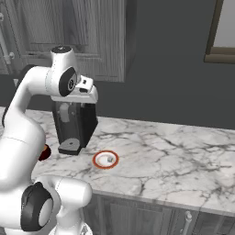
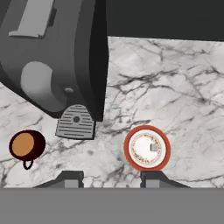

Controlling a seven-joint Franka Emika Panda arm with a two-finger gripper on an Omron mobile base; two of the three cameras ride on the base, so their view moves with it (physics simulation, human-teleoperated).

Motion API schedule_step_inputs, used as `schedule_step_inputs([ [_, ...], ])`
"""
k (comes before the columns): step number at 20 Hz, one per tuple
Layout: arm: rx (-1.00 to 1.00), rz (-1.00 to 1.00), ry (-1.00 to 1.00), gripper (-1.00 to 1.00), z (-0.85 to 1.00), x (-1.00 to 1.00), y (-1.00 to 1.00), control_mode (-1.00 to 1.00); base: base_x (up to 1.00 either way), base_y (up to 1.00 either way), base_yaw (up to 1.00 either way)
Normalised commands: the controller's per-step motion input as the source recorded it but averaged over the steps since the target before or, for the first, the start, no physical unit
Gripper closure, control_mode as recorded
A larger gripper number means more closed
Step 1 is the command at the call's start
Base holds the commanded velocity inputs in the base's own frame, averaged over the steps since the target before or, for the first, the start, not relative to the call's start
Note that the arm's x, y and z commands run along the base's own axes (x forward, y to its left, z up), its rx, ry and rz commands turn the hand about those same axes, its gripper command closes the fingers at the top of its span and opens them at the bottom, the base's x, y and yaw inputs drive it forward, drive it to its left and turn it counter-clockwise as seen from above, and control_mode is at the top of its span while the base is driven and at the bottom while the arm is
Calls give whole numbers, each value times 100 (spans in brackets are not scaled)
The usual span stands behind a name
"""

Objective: Take a sugar cube from the saucer and place it inside the coffee. Then, grab milk from the fridge and place it next to the coffee on the counter to sweeten the coffee.

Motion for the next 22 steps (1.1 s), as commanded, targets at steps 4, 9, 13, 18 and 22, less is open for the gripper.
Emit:
schedule_step_inputs([
  [4, 0, 0, 0, -100, -30, -22, -12, -100, 0, 0, 0],
  [9, 0, 0, 1, -100, -79, -24, -70, -100, 0, 0, 0],
  [13, 0, 0, 13, -100, -99, -3, -76, -100, 0, 0, 0],
  [18, 0, 0, 17, -100, -92, 6, -41, -100, 0, 0, 0],
  [22, 0, 0, 9, -100, -75, 20, -11, -100, 0, 0, 0],
])
